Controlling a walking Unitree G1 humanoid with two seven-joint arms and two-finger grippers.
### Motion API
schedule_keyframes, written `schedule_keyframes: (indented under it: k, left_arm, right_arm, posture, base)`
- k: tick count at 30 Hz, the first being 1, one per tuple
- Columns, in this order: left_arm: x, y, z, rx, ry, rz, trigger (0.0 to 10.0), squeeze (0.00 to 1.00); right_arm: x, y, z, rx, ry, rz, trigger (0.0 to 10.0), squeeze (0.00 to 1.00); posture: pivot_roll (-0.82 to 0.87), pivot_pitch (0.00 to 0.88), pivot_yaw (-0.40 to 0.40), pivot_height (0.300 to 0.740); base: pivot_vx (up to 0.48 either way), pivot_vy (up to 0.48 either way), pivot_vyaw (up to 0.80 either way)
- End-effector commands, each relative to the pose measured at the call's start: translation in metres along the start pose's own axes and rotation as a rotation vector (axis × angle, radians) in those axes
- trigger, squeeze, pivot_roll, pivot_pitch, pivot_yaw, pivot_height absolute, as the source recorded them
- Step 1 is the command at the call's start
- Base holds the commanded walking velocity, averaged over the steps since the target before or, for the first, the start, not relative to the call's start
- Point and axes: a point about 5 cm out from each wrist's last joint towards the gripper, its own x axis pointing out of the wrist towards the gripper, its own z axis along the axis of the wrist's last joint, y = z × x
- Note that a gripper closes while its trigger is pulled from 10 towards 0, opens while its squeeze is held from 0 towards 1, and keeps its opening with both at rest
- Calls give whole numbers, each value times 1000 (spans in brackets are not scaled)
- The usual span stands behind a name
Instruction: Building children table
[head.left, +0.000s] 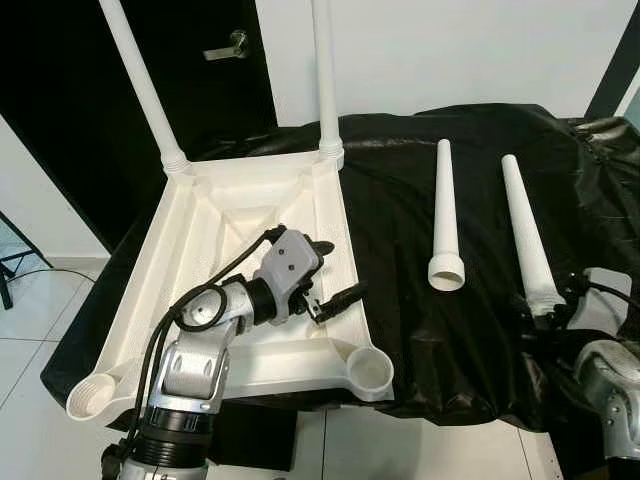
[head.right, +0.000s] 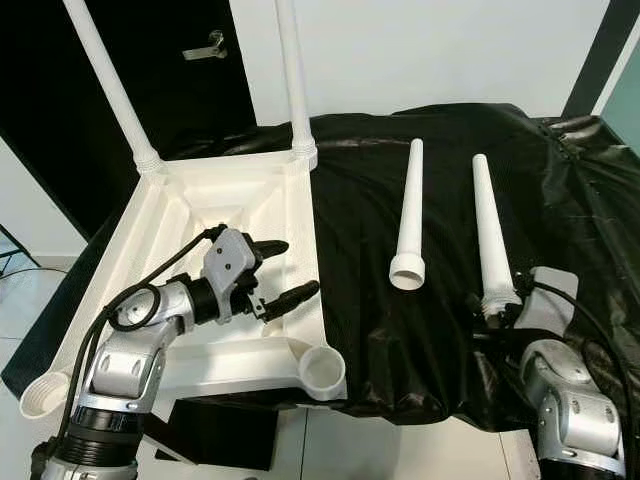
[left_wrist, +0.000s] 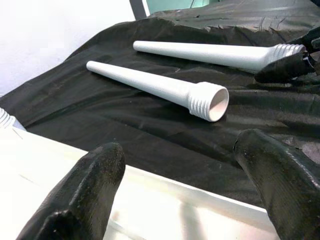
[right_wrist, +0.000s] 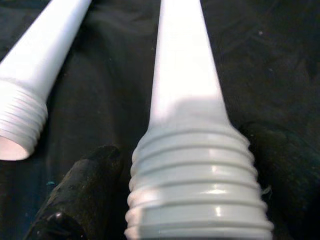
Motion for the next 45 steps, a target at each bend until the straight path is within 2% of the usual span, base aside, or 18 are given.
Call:
schedule_keyframes:
  k: [1, 3, 5, 7, 14, 15, 16, 17, 19, 25, 29, 32, 36, 37, 40, 41, 44, 45]
  left_arm:
    - [-1, 12, 1, 10, 6, 211, 10000, 0]
    - [-1, 13, 1, 11, 6, 213, 10000, 0]
    - [-1, 14, 2, 17, 6, 216, 10000, 0]
    - [-1, 15, 2, 18, 6, 217, 10000, 0]
    - [0, 20, 2, -2, 10, 233, 10000, 0]
    - [1, 22, 2, -7, 14, 238, 10000, 0]
    - [2, 23, 1, -9, 19, 246, 10000, 0]
    - [2, 25, 1, -18, 23, 255, 10000, 0]
    - [2, 25, 1, -18, 23, 255, 10000, 0]
    - [4, 30, -2, -43, 37, 279, 10000, 0]
    - [8, 35, -4, -94, 50, 284, 10000, 0]
    - [9, 37, -5, -113, 60, 282, 10000, 0]
    - [15, 50, -2, -218, 38, 294, 10000, 0]
    - [16, 54, -2, -280, 29, 289, 10000, 0]
    - [17, 57, -3, -323, 24, 282, 10000, 0]
    - [20, 64, 5, -421, -40, 259, 10000, 0]
    - [21, 67, 9, -456, -72, 251, 10000, 0]
    - [23, 68, 15, -497, -113, 222, 10000, 0]
  right_arm:
    - [0, 0, -7, 20, 23, 6, 8745, 0]
    - [1, 2, -12, 26, 29, 19, 8863, 0]
    - [3, 7, -17, 40, 21, 33, 0, 0]
    - [4, 9, -17, 46, 16, 32, 0, 0]
    - [8, 29, -12, 90, -128, 44, 0, 0]
    - [8, 34, -11, 101, -158, 46, 3608, 0]
    - [8, 40, -10, 108, -191, 52, 3608, 0]
    - [7, 46, -6, 114, -234, 55, 10000, 0]
    - [7, 46, -6, 114, -234, 55, 10000, 0]
    - [7, 67, 16, 103, -429, 79, 10000, 0]
    - [9, 77, 34, 14, -555, 112, 10000, 0]
    - [10, 81, 39, 3, -581, 130, 10000, 0]
    - [14, 98, 61, -35, -679, 183, 10000, 0]
    - [14, 103, 66, -43, -698, 199, 10000, 0]
    - [15, 105, 69, -46, -712, 208, 10000, 0]
    - [17, 111, 78, -60, -750, 229, 10000, 0]
    - [18, 112, 82, -69, -766, 235, 10000, 0]
    - [18, 115, 87, -82, -789, 248, 10000, 0]
  posture:
    - [-88, 0, 61, 740]
    - [-87, 0, 63, 740]
    - [-84, 0, 66, 740]
    - [-84, 0, 67, 740]
    - [-67, 0, 77, 740]
    - [-63, 0, 75, 740]
    - [-62, 0, 74, 740]
    - [-61, 0, 77, 740]
    - [-61, 0, 77, 740]
    - [-63, 0, 95, 740]
    - [-68, 0, 110, 740]
    - [-69, 0, 110, 740]
    - [-67, 0, 106, 740]
    - [-68, 0, 103, 740]
    - [-68, 0, 103, 740]
    - [-67, 0, 93, 740]
    - [-67, 0, 92, 740]
    - [-67, 0, 90, 740]
  base:
    - [0, 0, 0]
    - [0, 0, 0]
    - [0, 0, 0]
    - [0, 0, 0]
    - [0, 0, 0]
    - [0, 0, 0]
    - [0, 0, 0]
    - [0, 0, 0]
    - [0, 0, 0]
    - [0, 0, 0]
    - [0, 0, 0]
    - [0, 0, 0]
    - [0, 0, 0]
    - [0, 0, 0]
    - [0, 0, 0]
    - [0, 0, 0]
    - [0, 0, 0]
    - [0, 0, 0]
